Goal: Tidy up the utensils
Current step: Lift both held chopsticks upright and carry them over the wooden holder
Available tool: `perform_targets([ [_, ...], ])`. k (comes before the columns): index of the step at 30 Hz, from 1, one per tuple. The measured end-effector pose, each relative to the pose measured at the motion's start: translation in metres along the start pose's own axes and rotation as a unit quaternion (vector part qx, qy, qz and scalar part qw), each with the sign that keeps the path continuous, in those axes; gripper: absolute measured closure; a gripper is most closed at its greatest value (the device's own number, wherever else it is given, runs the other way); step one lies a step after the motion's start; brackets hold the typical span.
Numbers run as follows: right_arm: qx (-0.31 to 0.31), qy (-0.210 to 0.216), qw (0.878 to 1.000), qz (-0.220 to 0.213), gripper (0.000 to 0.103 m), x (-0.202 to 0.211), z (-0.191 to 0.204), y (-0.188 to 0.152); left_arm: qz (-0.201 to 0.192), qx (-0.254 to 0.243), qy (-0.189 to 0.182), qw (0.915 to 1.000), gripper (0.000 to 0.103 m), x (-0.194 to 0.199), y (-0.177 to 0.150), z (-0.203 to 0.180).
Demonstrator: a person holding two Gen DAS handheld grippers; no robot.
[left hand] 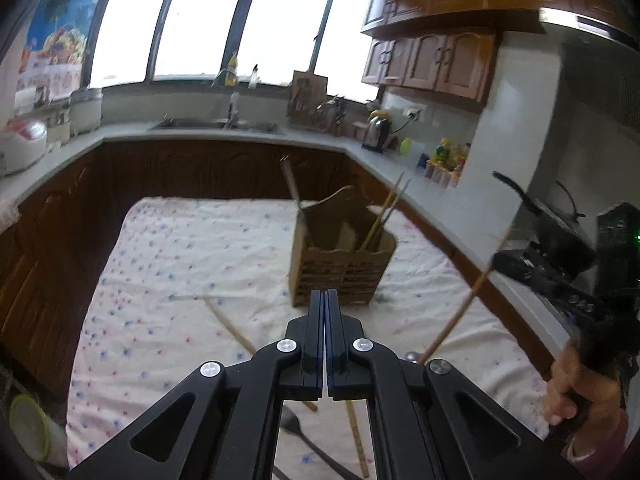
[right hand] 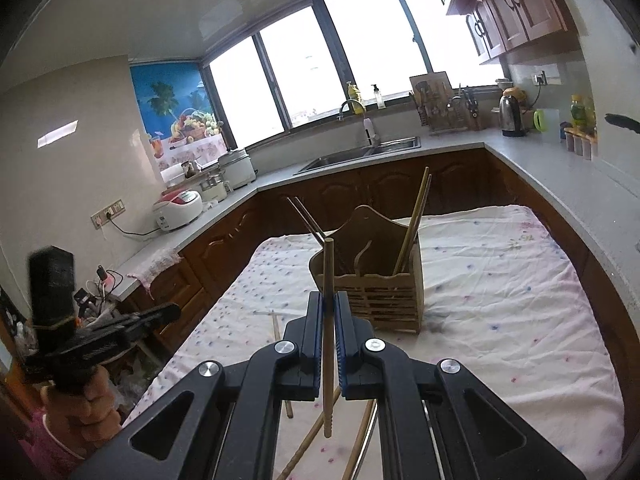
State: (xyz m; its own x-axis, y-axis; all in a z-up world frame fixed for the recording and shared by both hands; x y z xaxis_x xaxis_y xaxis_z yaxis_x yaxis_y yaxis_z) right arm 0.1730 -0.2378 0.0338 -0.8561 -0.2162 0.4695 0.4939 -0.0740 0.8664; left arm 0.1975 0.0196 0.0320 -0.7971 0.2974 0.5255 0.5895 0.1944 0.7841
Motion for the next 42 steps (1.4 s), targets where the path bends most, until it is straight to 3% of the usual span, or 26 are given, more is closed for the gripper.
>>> perform_targets([
  [5, -0.005, -0.005, 1.0, 0.0, 0.097, -0.002, -0.006, -0.002, 0.048, 0.035, 0.005, 0.9982, 0.103, -0.038, -0.008, 0.018],
  [8, -0.008, -0.009, 1.0, -0.001, 0.097, 0.002, -0.012, -0.002, 0.082, 0.025, 0.007, 0.9963, 0.1, -0.069, -0.018, 0.012],
  [10, -0.012, -0.014, 1.0, -0.001, 0.097, 0.006, -0.017, -0.002, 0.109, 0.016, 0.004, 0.9939, 0.095, -0.095, -0.025, 0.003],
  [12, -0.016, -0.018, 1.0, -0.003, 0.097, 0.01, -0.023, -0.002, 0.129, 0.001, 0.006, 0.9917, 0.081, -0.12, -0.031, -0.007],
  [20, -0.041, -0.032, 0.999, -0.008, 0.097, 0.022, -0.054, -0.006, 0.193, -0.042, 0.03, 0.9798, 0.081, -0.209, -0.052, -0.028],
  [28, -0.058, -0.033, 0.998, -0.004, 0.097, 0.02, -0.073, -0.011, 0.235, -0.068, 0.059, 0.9677, 0.08, -0.27, -0.067, -0.03],
  [30, -0.061, -0.032, 0.998, -0.003, 0.097, 0.019, -0.074, -0.012, 0.229, -0.08, 0.064, 0.968, 0.084, -0.274, -0.069, -0.031],
  [32, -0.061, -0.031, 0.998, -0.004, 0.097, 0.019, -0.074, -0.012, 0.226, -0.091, 0.073, 0.9671, 0.097, -0.28, -0.067, -0.032],
  [36, -0.061, -0.028, 0.998, -0.007, 0.097, 0.021, -0.072, -0.01, 0.216, -0.075, 0.063, 0.9715, 0.097, -0.278, -0.059, -0.032],
  [42, -0.054, -0.024, 0.998, -0.016, 0.097, 0.025, -0.066, -0.004, 0.16, -0.023, 0.011, 0.9868, 0.099, -0.23, -0.025, -0.037],
])
Point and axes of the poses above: each gripper's, at about its wrist camera, not at the fingertips, and x roughly against the way its jaws point, z to its left, y to its top, the point moved 9 cm from there along -x, roughly the way its jaws point, and after that the axes turned 7 degrees about x, right-handed, at the moved point
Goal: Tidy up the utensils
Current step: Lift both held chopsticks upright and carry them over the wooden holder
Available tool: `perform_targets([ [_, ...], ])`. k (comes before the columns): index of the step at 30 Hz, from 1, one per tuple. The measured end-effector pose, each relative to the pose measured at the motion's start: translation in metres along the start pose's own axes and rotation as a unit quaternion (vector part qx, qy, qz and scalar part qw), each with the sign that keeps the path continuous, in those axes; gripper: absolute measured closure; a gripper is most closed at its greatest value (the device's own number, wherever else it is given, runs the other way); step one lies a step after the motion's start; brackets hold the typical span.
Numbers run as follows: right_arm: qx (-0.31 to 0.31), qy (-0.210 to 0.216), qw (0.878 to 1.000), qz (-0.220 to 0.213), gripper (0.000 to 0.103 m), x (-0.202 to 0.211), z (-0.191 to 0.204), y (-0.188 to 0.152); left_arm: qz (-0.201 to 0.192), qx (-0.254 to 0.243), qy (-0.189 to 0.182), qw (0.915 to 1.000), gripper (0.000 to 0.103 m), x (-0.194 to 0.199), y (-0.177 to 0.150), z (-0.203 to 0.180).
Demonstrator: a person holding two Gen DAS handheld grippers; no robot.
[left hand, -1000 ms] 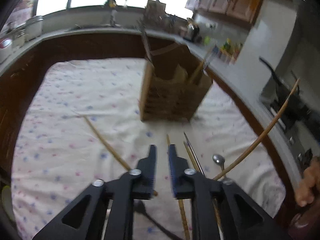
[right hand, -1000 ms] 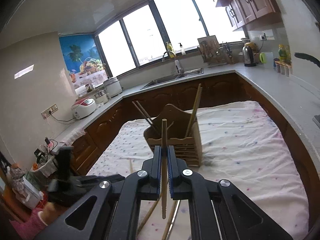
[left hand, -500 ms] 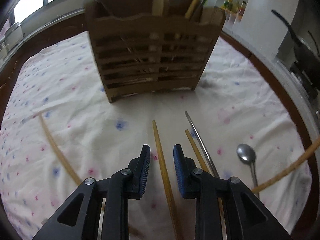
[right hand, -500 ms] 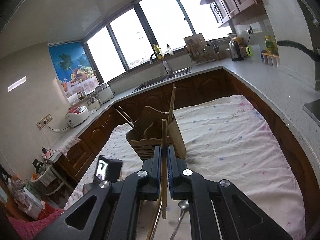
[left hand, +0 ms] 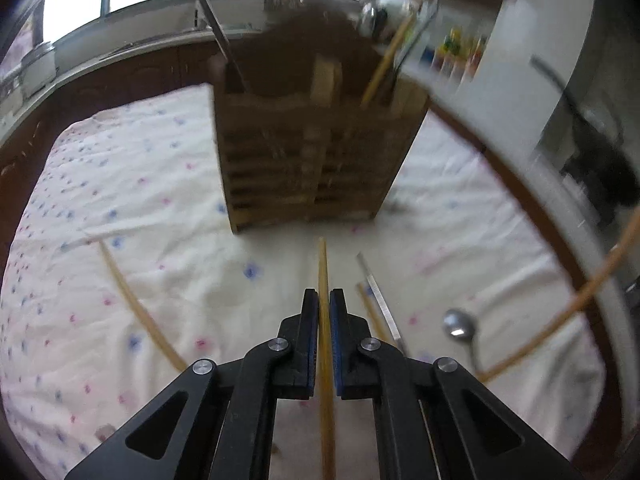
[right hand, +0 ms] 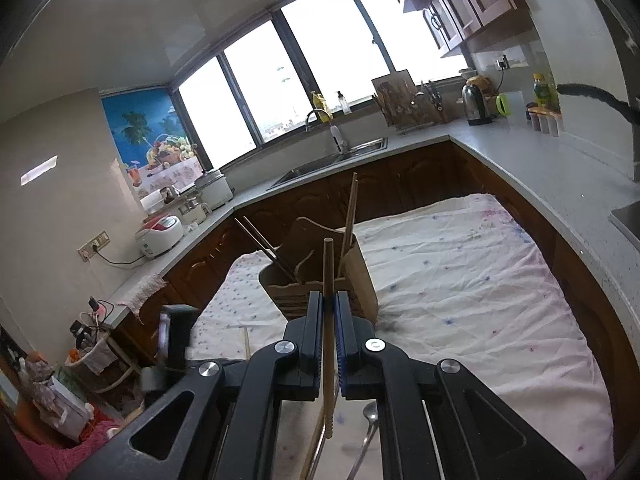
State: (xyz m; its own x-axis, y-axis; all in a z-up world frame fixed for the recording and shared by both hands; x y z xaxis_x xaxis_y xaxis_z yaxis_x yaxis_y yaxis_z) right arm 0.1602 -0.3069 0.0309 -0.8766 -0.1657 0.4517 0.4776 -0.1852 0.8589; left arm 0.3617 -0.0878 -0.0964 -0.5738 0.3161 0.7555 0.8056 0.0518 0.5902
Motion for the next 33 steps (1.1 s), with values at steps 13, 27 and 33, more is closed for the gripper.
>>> perform_targets([
  [13, 0.019, 0.005, 1.0, -0.012, 0.097, 0.005, 0.022, 0.01, -0.087, 0.024, -0.045, 0.9949, 0.099, 0.092, -0.001, 0.007],
  [27, 0.026, 0.006, 1.0, -0.011, 0.097, -0.005, 0.026, 0.014, -0.153, 0.029, -0.059, 0.986, 0.099, 0.158, -0.004, 0.022],
  [33, 0.029, 0.006, 0.999, -0.016, 0.097, -0.013, 0.028, 0.021, -0.183, 0.034, -0.064, 0.9805, 0.099, 0.174, 0.002, 0.027],
])
Point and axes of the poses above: each gripper's, at about its wrist camera, not at the fingertips, and x roughly against the way its jaws point, z to its left, y to its top, the point moved 9 cm from there along -x, roughly the way its jaws point, and after that the axes turned 7 degrees about x, right-handed, at the moved point
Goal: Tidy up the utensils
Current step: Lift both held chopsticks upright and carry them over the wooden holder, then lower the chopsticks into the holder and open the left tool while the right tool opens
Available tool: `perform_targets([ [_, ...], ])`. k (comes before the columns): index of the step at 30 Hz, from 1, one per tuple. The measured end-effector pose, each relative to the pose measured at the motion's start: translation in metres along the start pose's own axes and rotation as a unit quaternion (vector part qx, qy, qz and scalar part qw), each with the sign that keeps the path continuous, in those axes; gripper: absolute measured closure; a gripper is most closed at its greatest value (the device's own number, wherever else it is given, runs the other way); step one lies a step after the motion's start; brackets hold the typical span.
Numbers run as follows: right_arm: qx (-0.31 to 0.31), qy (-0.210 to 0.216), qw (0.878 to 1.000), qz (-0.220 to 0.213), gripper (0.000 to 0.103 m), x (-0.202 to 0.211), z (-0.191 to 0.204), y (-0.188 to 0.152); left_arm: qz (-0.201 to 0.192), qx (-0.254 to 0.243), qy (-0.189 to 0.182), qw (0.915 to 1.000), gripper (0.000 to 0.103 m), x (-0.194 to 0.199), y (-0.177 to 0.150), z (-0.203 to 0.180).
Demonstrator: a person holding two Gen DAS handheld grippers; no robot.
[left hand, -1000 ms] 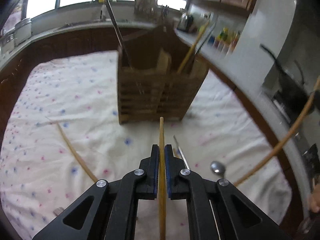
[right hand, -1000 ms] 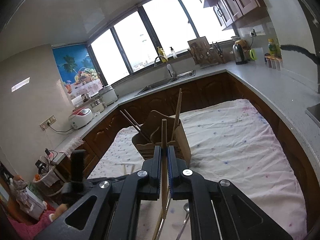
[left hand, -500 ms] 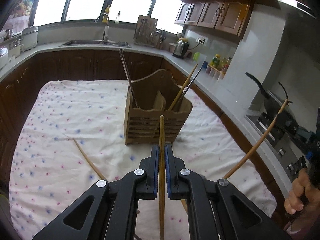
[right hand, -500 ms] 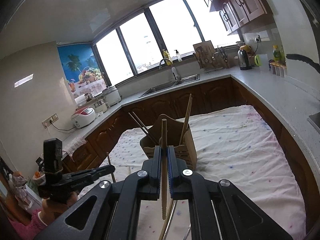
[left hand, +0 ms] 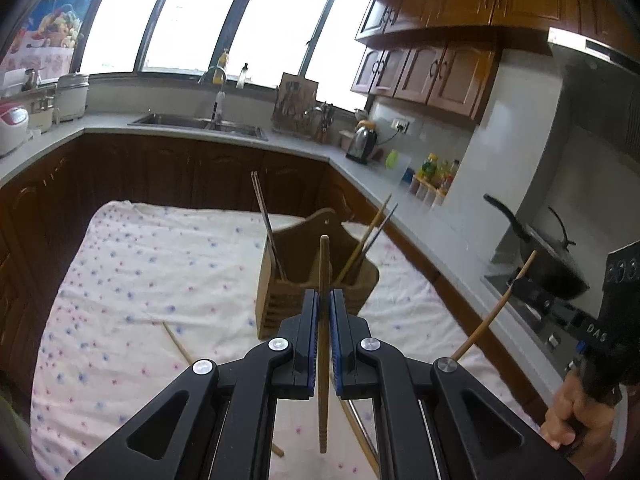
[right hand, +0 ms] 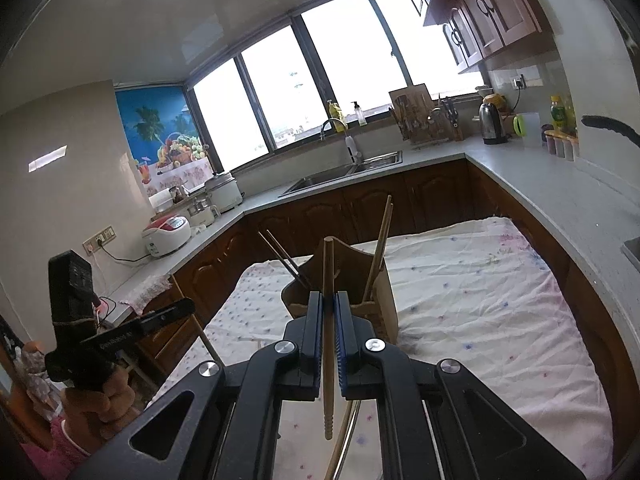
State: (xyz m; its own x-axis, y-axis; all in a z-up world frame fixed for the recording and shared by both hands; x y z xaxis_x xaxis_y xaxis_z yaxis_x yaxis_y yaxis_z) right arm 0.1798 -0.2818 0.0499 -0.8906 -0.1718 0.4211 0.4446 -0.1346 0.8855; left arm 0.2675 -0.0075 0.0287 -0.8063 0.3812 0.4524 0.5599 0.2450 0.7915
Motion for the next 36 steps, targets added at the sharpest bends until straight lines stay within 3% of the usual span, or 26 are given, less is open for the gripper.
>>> perform_targets([
  [8, 0.003, -0.006, 1.0, -0.018, 0.097, -0.008, -0.003, 0.018, -0.035, -0.001, -0.004, 0.9994, 0.099, 0.01, 0.02, 0.001],
  [15, 0.007, -0.02, 0.998, -0.058, 0.097, -0.017, -0.01, 0.062, -0.071, -0.008, -0.003, 0.9975, 0.099, 0.009, 0.049, -0.002],
  [27, 0.015, -0.049, 0.992, -0.112, 0.097, -0.055, -0.029, 0.13, -0.139, -0.014, 0.003, 0.9902, 0.099, -0.029, 0.11, 0.003],
  [36, 0.017, -0.066, 0.994, -0.084, 0.097, -0.111, -0.043, 0.092, -0.132, 0.002, 0.024, 0.9909, 0.099, -0.102, 0.083, 0.027],
])
Point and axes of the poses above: each gripper's, at about its wrist camera, not at the fingertips, and x roughly against the way its jaws point, z to its left, y to its top, the point moved 9 cm from there along -x, roughly the way its jaws point, and after that the axes turned 7 degrees about x, right-handed, at the moved point
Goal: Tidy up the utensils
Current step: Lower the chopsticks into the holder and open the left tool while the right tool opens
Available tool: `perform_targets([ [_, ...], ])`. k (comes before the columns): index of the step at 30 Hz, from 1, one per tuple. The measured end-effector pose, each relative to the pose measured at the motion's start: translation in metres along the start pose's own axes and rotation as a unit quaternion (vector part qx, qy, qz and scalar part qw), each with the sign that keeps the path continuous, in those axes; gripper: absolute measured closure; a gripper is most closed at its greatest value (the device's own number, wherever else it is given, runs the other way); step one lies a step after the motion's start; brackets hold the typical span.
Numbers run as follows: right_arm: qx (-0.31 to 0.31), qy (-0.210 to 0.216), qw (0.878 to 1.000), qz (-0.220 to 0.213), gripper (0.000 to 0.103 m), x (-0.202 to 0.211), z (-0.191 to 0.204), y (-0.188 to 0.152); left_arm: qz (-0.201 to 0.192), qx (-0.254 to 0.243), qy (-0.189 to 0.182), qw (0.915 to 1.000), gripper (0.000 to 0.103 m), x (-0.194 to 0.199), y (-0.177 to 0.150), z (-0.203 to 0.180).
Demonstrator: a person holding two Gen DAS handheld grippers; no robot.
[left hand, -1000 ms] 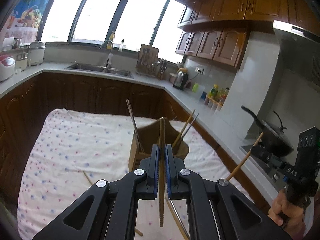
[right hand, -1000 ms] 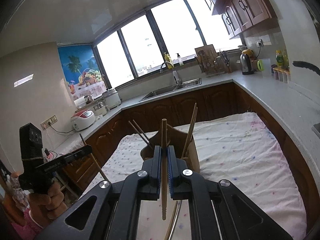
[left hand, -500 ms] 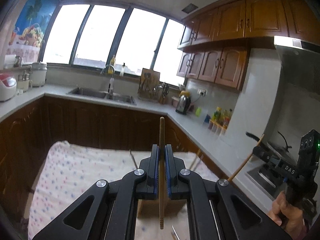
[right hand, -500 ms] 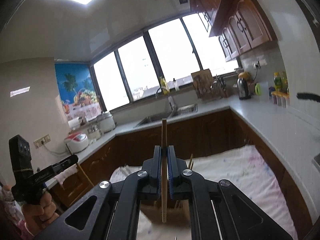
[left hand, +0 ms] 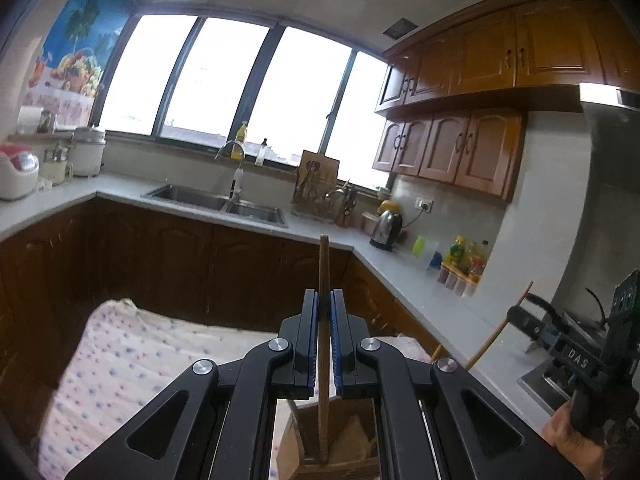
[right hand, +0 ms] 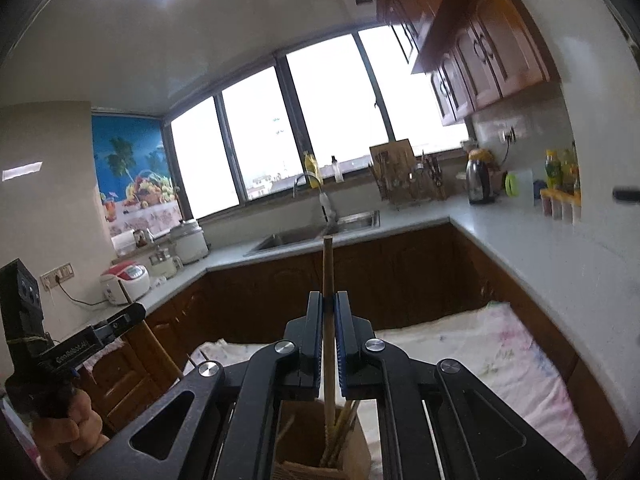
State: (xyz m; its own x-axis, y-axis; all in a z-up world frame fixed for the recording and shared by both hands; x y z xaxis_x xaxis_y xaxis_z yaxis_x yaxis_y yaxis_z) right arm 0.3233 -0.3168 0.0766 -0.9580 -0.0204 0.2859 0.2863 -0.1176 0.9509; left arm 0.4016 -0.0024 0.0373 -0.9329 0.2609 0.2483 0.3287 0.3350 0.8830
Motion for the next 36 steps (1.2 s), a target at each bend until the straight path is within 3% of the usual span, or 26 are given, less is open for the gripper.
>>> perform_targets([
  [10, -0.03, 0.001, 0.997, 0.066, 0.097, -0.033, -0.011, -0.062, 0.055, 0.025, 0.02, 0.998, 0.098, -0.05, -0.047, 0.023],
  [14, -0.034, -0.003, 0.997, 0.069, 0.097, -0.033, -0.015, -0.063, 0.077, 0.023, 0.021, 0.9965, 0.097, -0.06, -0.054, 0.029],
  [23, -0.044, 0.0, 0.996, 0.081, 0.097, -0.037, -0.019, -0.062, 0.087, 0.018, 0.024, 0.9958, 0.097, -0.063, -0.039, 0.026],
  [26, -0.049, 0.007, 0.995, 0.088, 0.092, -0.039, -0.018, -0.064, 0.095, 0.017, 0.024, 0.995, 0.097, -0.063, -0.04, 0.026],
  [28, -0.053, 0.012, 0.994, 0.091, 0.084, -0.038, -0.018, -0.064, 0.102, 0.02, 0.022, 0.9943, 0.091, -0.062, -0.041, 0.028],
  [29, -0.053, 0.012, 0.994, 0.09, 0.079, -0.036, -0.017, -0.064, 0.104, 0.021, 0.023, 0.9941, 0.081, -0.06, -0.043, 0.028],
  [30, -0.054, 0.014, 0.995, 0.087, 0.064, -0.035, -0.018, -0.063, 0.104, 0.023, 0.025, 0.9941, 0.069, -0.058, -0.041, 0.028],
  [31, -0.055, 0.015, 0.995, 0.083, 0.051, -0.032, -0.017, -0.063, 0.102, 0.023, 0.024, 0.9942, 0.064, -0.055, -0.04, 0.027],
  [33, -0.058, 0.014, 0.995, 0.076, 0.046, -0.025, -0.018, -0.061, 0.102, 0.024, 0.024, 0.9942, 0.046, -0.048, -0.039, 0.026],
  [36, -0.069, 0.018, 0.995, 0.066, 0.03, -0.011, -0.019, -0.059, 0.099, 0.026, 0.028, 0.9943, 0.028, -0.033, -0.041, 0.026],
])
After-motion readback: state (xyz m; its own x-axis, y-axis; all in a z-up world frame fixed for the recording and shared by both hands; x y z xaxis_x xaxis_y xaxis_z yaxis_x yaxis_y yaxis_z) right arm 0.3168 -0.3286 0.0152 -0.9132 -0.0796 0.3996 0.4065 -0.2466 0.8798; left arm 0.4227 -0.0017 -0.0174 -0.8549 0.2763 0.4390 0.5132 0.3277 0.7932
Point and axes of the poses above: each gripper's, at about its wrist camera, not at the fingertips, and x roughly against the way its jaws point, z to its left, y to its top, the point moved 9 cm from there along -x, roughly the way its jaws point, and after that the axes turned 7 degrees about x, right-handed, at the moved point
